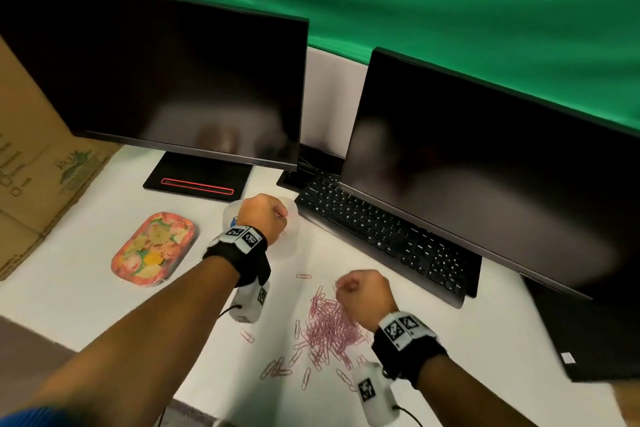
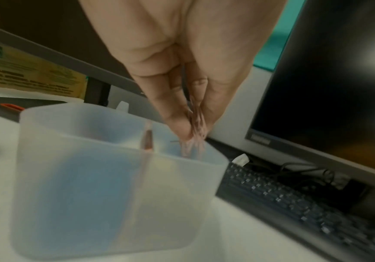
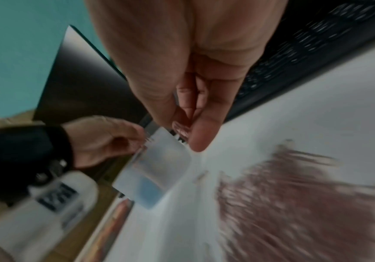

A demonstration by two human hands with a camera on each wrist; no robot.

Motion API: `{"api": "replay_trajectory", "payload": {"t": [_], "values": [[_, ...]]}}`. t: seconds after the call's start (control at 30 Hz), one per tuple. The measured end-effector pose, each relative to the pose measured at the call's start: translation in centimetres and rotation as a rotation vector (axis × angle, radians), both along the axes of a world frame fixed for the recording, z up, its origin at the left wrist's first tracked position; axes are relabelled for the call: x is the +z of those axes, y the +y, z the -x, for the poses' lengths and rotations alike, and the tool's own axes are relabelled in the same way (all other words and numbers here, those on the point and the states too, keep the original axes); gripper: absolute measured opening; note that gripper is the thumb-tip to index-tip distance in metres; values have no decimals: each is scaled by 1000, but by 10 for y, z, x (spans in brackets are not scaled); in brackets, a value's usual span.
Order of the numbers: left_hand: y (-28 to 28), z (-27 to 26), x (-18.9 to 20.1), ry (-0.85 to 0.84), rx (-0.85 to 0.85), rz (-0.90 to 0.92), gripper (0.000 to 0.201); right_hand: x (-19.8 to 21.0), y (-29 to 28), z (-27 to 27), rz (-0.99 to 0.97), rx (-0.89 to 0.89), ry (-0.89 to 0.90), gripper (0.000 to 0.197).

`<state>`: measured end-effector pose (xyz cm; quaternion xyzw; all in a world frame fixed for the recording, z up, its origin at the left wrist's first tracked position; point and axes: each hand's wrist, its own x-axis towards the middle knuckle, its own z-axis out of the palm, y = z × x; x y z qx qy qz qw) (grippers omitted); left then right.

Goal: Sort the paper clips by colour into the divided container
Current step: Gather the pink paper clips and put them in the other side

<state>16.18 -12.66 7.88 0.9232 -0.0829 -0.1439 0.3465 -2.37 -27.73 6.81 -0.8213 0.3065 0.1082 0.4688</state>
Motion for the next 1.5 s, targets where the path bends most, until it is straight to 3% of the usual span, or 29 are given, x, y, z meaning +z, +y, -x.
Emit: {"api": "replay_trajectory", "payload": {"t": [0.1,0.3,0.43,0.53,0.6,0.77,0.83,0.9,0.97,1.1,1.2,1.3,1.4,1.5], "values": [[4,-5,-8,26,-32,-70,14,22,9,-40,-104,-6,-93,10],[37,12,7,-88,91,146,11,39,24,-121,-78,20,-181,11],[88,46,-9,53,-92,-170,6,29,34,-155,-32,74,-162,24],[123,68,-46,276,-216,-366,28,18,37,-166,9,108,-120,15],[132,77,-66,306,-262,-435,37,13,34,-168,2,143,-119,12],[111,97,-81,184,-400,-388,20,17,2,-135,124,137,-149,21],[96,103,-82,155,-453,-352,15,11,-15,-107,259,173,-72,22],[81,109,-83,133,-503,-325,13,-4,-25,-74,419,309,93,34],[66,117,-82,128,-560,-288,17,-24,-23,-43,426,505,190,53],[43,138,-74,138,-734,-205,28,-56,-7,-13,404,865,174,74],[40,148,-63,136,-742,-171,23,-60,3,-20,405,870,161,74],[52,150,-58,132,-667,-313,33,-57,9,-36,443,899,170,71],[70,154,-58,202,-660,-522,48,-52,16,-39,491,1053,131,68],[75,156,-69,210,-683,-551,37,-55,12,-18,458,1146,81,67]]}}
